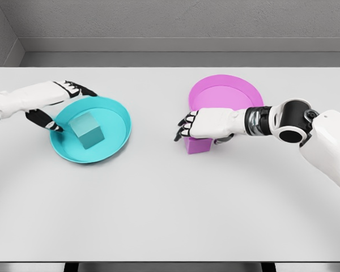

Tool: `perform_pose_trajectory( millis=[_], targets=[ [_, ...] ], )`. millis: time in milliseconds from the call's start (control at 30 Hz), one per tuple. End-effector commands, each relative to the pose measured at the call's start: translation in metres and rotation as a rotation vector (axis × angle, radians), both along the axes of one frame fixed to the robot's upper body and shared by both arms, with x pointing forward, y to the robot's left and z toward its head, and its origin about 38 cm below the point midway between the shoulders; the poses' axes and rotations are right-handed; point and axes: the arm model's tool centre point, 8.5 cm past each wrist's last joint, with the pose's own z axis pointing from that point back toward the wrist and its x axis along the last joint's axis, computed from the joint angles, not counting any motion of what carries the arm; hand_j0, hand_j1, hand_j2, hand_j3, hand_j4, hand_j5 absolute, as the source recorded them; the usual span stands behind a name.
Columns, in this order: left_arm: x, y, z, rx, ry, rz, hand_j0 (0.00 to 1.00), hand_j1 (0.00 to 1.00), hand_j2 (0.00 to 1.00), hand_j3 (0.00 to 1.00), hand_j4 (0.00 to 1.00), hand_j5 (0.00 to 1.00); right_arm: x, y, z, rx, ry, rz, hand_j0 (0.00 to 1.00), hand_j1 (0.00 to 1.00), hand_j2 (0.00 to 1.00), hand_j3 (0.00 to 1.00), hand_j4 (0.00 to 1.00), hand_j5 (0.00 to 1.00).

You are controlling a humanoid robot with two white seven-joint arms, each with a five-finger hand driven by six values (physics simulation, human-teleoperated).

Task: Place the blocks in the corresponding plates according to their colors

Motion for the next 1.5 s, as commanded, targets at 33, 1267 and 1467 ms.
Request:
perform_pose_trajectory(
  millis=[33,1267,1467],
  targets=[
    [-0.011,-0.011,0.019,-0.003,-0.038,-0.057,1.0,1.0,1.0,1.0,1.0,1.0,0.001,-0.002,0.002,0.005,-0.001,-0.008,0.74,0.74,0.74,0.74,0.74,0.74],
    [-0.028,0.057,0.024,0.02,0.036,0.064,1.0,1.0,1.0,1.0,1.0,1.0,0.025,-0.027,0.046,0.215,-0.01,-0.12,0.54,0.54,0.54,0.54,0.54,0.54],
    [-0.028,0.057,0.024,0.02,0.036,0.064,1.0,1.0,1.0,1.0,1.0,1.0,0.046,-0.071,0.061,0.378,0.037,-0.257,0.54,0.54,0.54,0.54,0.54,0.54]
  ],
)
